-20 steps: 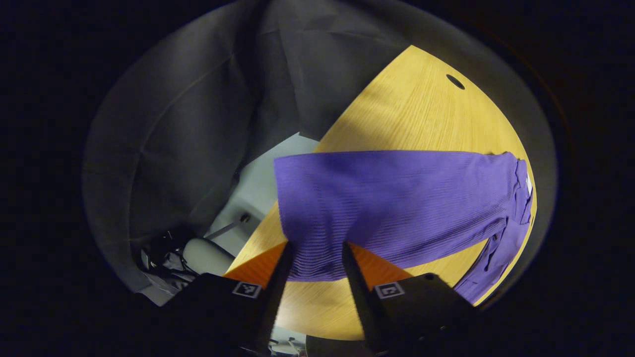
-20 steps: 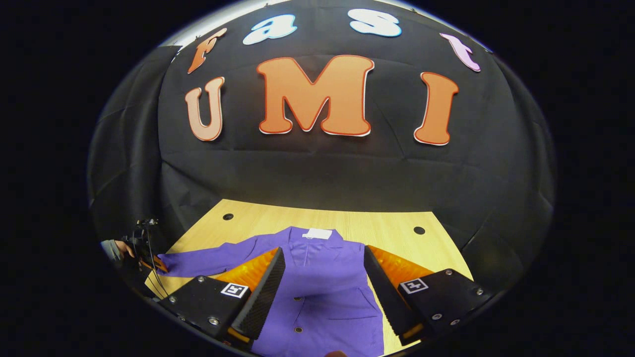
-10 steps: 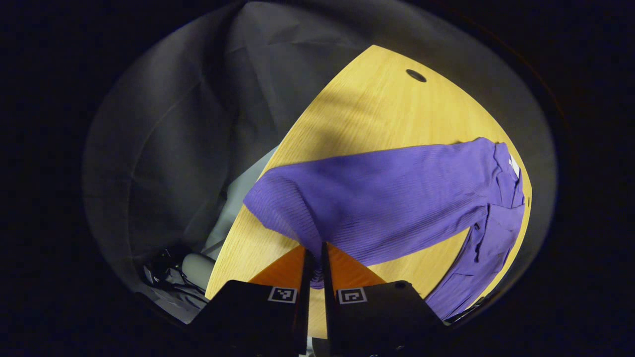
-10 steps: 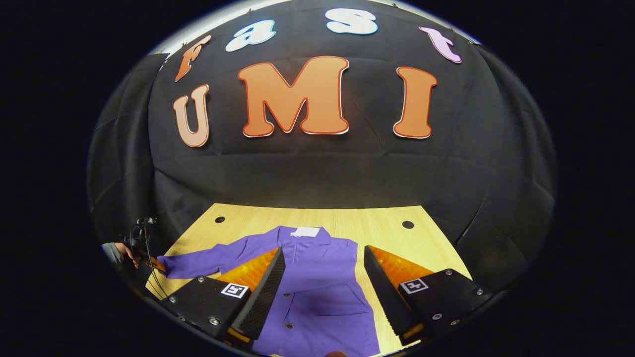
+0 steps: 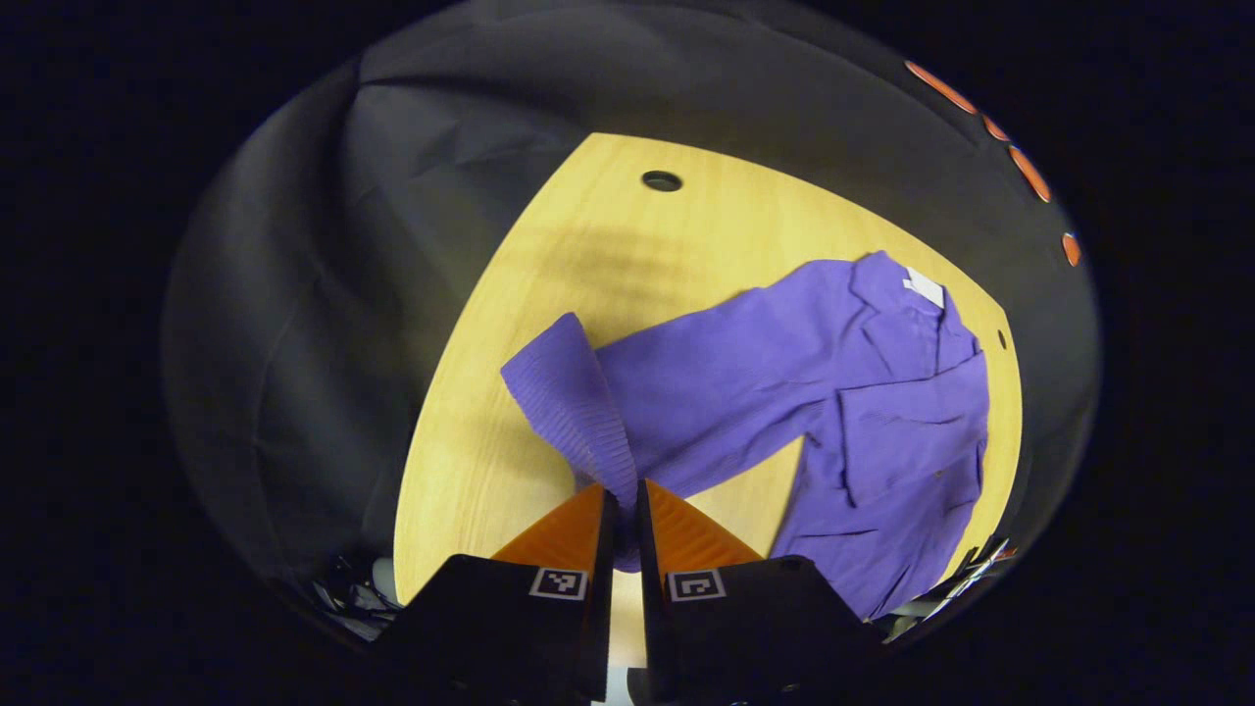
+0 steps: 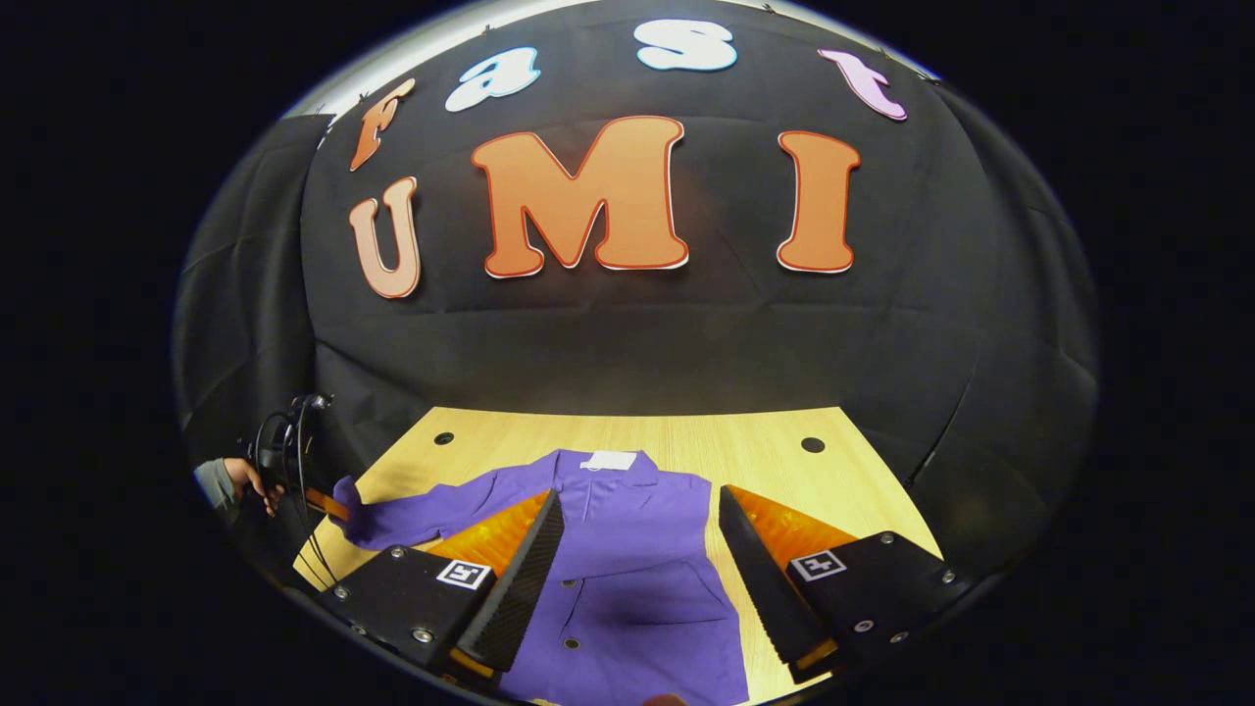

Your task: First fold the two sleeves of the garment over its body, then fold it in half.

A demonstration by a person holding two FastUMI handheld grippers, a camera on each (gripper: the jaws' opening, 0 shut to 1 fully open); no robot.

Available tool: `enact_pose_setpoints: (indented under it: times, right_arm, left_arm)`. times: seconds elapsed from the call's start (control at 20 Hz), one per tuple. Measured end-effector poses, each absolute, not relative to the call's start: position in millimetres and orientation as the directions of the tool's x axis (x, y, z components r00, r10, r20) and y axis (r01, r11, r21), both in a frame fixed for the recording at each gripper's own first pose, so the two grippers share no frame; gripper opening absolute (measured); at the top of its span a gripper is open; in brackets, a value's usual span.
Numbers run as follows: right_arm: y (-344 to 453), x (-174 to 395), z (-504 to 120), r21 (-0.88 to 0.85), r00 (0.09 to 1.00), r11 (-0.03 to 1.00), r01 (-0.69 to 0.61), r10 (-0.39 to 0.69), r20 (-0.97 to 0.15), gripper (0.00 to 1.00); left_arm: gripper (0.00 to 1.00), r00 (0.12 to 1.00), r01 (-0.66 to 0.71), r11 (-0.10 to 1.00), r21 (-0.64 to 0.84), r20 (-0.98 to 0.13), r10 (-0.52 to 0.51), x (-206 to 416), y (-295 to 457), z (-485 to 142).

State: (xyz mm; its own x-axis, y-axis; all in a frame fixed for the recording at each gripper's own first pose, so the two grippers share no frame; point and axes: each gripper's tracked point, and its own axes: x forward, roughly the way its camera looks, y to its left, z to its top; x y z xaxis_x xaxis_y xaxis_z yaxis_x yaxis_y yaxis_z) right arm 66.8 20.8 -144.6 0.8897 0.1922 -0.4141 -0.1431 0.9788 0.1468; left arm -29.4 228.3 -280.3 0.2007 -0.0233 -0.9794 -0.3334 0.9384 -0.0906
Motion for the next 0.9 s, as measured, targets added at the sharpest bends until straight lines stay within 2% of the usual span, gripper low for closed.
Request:
enact_pose_setpoints:
  times: [0.3,0.6,0.65,0.7,0.9]
  right_arm:
    - [5,62,-147,0.177,0.895,0.976,-0.131,0.193,-0.402,0.95]
    - [-25,58,-151,0.188,0.903,0.978,-0.089,0.158,-0.399,0.95]
    - [-29,58,-152,0.193,0.904,0.977,-0.086,0.158,-0.398,0.95]
    - [-34,57,-154,0.198,0.903,0.977,-0.079,0.154,-0.401,0.95]
    - [-48,56,-159,0.211,0.901,0.975,-0.065,0.148,-0.407,0.95]
  left_arm:
    - [0.16,0.267,-0.190,0.969,-0.159,-0.958,-0.104,29,151,-252]
    - [0.16,0.270,-0.108,0.981,-0.160,-0.955,-0.126,67,85,-243]
    - [0.14,0.271,-0.113,0.980,-0.167,-0.954,-0.131,76,77,-240]
    - [0.07,0.267,-0.106,0.982,-0.158,-0.956,-0.125,83,68,-240]
    - [0.07,0.266,-0.034,0.988,-0.149,-0.955,-0.134,102,32,-231]
